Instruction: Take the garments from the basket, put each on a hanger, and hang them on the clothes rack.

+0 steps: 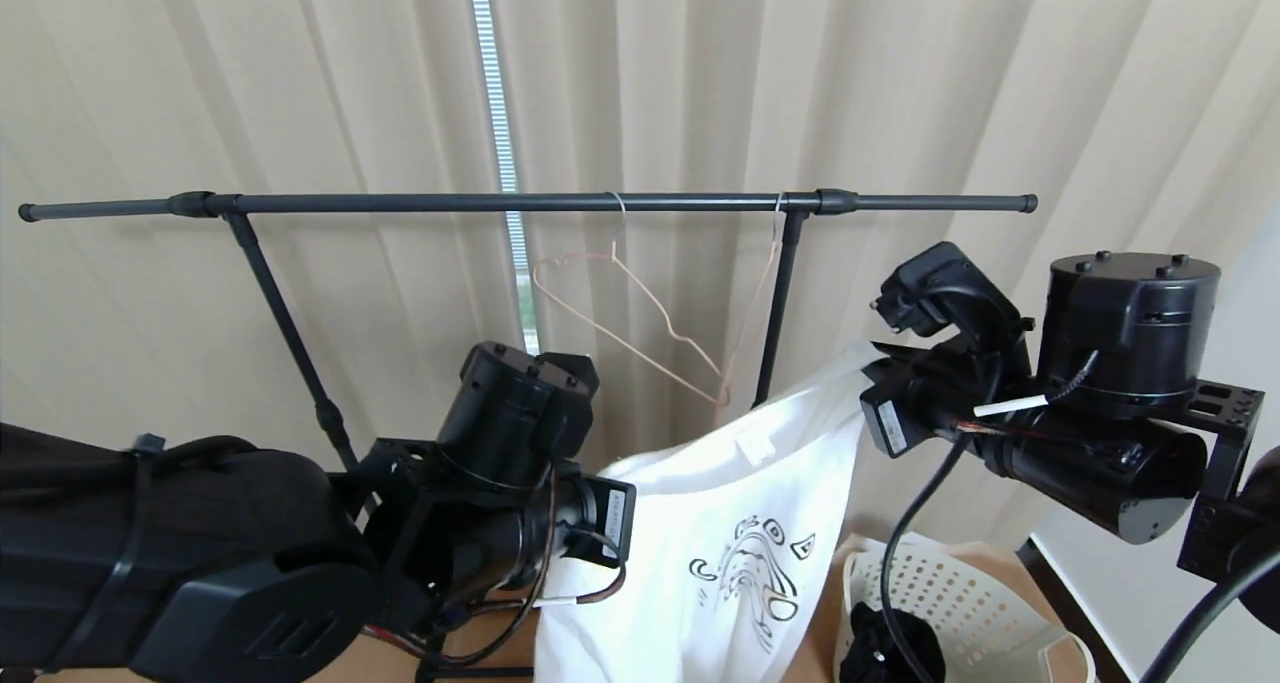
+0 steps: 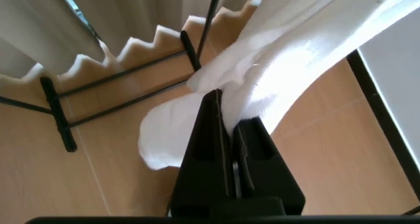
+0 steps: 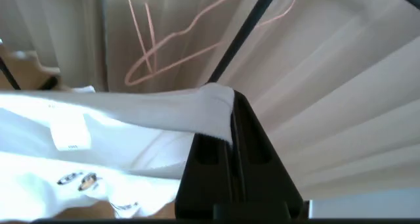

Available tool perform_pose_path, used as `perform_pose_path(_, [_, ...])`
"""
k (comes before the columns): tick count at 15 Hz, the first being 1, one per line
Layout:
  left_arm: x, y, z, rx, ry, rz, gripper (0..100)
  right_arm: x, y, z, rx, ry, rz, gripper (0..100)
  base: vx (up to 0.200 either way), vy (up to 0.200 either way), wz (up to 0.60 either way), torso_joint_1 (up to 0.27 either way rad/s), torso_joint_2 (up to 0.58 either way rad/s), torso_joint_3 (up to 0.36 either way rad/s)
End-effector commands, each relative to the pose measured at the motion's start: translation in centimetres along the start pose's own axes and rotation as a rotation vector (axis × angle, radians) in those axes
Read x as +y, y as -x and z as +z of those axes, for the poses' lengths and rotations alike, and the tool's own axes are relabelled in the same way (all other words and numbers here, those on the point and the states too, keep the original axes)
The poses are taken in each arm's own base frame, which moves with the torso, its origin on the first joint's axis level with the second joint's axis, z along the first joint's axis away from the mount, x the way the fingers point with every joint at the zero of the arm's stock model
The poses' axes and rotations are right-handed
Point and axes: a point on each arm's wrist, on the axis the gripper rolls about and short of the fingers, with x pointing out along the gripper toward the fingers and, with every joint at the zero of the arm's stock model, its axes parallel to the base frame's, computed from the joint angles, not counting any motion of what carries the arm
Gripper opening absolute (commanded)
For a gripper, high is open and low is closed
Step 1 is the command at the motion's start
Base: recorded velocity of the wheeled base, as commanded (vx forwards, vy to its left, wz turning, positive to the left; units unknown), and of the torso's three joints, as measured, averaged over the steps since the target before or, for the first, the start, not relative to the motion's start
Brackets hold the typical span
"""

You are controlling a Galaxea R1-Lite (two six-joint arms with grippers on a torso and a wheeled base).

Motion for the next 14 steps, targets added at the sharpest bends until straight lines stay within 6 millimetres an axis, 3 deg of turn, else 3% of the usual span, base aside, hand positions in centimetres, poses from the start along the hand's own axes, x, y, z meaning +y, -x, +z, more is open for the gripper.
perform_pose_path(1, [0.6,0.9,1.6,-0.064,0.009,0.003,0,-0.1,1.7,0.4,0.063,0.026,0.020,0,0.000,0.000,0.00,0.000,0.00,0.000])
perform_pose_path(4, [0.4,1.2,3.1,-0.110,-0.014,-0.007,0,1.3,5.2,2.0,0.173,-0.005,0.142,0,0.000,0.000,0.00,0.000,0.00,0.000])
perform_pose_path(9, [0.3,1.4,4.5,-0.157,-0.058,-0.006,0,2.0,4.5,2.5,0.215,-0.064,0.131,0,0.000,0.000,0.00,0.000,0.00,0.000])
perform_pose_path(14, [1.6,0.8,7.0,-0.219,-0.052,0.027,0,2.1,6.0,1.5,0.244,0.028,0.139,0,0.000,0.000,0.00,0.000,0.00,0.000])
